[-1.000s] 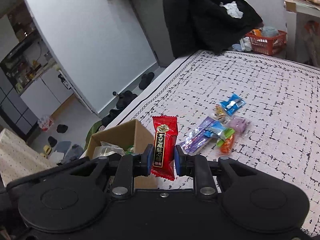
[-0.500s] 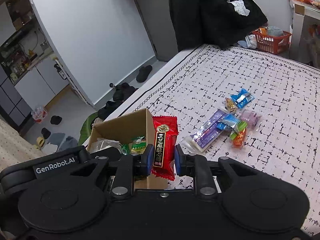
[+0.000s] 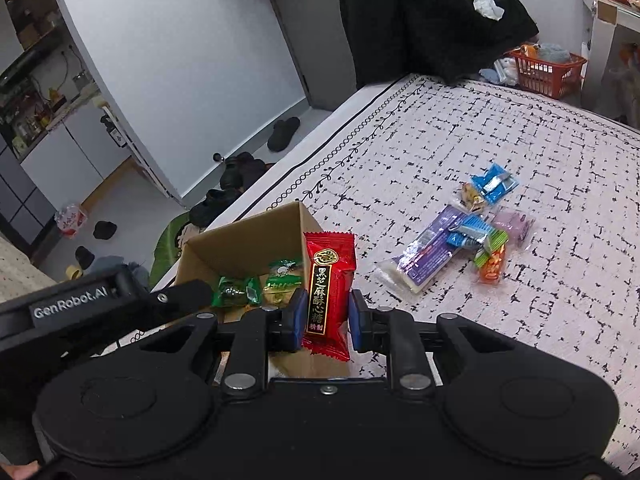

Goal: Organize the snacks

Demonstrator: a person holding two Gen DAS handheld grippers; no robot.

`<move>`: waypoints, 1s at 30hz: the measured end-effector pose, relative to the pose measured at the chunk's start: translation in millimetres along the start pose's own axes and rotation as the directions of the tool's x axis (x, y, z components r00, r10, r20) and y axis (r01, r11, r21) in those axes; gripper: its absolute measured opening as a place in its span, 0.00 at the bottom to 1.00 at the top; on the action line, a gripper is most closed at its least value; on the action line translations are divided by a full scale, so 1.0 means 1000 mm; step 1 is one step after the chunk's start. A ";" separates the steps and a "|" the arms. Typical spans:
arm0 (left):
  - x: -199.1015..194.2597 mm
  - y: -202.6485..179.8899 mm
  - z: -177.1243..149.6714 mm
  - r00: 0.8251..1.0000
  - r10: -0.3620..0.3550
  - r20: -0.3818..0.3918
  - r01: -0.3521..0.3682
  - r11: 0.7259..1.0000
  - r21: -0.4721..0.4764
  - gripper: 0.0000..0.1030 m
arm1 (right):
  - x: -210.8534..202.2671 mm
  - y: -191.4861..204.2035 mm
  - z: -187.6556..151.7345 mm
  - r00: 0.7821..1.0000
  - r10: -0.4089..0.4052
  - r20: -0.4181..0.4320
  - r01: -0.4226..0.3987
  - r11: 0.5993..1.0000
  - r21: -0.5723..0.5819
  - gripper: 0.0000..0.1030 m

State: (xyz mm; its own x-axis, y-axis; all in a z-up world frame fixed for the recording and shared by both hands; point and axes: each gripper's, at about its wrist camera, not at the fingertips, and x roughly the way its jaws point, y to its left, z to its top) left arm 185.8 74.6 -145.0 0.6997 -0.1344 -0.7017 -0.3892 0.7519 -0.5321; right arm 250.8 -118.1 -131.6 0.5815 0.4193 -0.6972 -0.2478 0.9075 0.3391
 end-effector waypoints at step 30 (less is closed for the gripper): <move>-0.012 -0.033 -0.004 0.997 -0.067 0.027 0.065 0.995 0.070 0.64 | -0.058 -0.077 0.006 0.995 -0.038 0.088 0.035 0.999 0.038 0.81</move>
State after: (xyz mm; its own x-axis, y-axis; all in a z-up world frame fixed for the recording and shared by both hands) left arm 188.1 48.4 -121.3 0.7400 -0.1672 -0.6514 -0.2999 0.7850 -0.5421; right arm 240.6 -212.3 -113.1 0.6560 0.3809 -0.6516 -0.1977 0.9199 0.3387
